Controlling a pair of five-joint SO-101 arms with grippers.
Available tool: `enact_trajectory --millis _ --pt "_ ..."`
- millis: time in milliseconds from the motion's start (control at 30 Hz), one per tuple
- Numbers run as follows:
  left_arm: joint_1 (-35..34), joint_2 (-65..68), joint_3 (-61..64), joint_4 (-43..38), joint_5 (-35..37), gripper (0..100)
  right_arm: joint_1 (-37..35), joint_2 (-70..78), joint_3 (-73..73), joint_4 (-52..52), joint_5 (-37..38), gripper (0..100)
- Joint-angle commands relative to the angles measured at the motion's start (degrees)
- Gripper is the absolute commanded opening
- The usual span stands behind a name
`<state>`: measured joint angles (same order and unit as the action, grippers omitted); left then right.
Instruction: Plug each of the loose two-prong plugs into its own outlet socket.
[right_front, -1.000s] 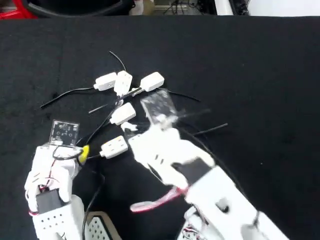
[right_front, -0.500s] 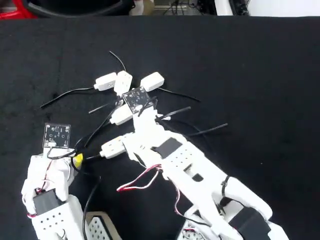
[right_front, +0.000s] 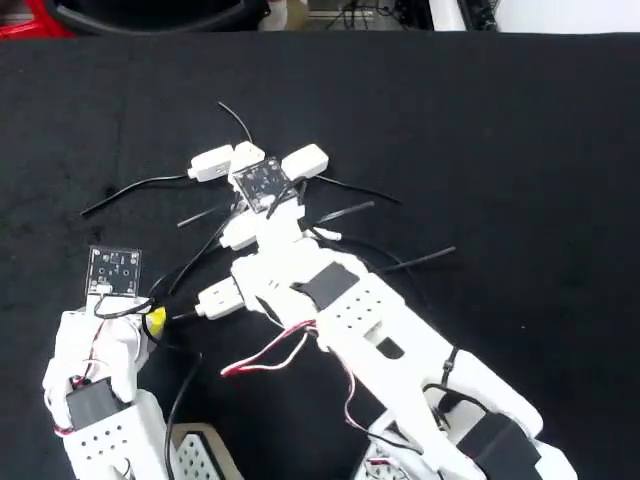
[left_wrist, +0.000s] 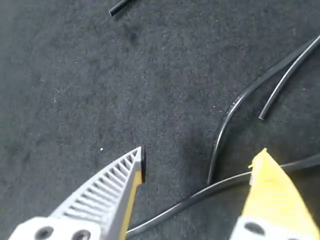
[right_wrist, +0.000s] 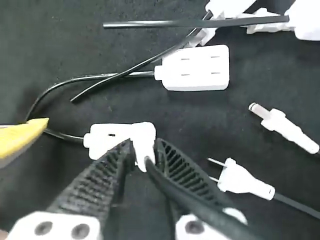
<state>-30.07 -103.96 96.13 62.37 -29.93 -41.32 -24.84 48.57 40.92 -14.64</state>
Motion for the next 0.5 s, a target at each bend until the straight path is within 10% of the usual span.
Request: enact_trajectory --millis 0,467 --pt "-0.6 -0.1 1.2 0.3 -0.4 34 -0.5 0.1 -3.5 0.5 -1.1 1.1" --pt "-0.6 0.1 1.2 0.3 -0.4 34 -3.2 10.9 -7.5 1.1 -5.5 1.1"
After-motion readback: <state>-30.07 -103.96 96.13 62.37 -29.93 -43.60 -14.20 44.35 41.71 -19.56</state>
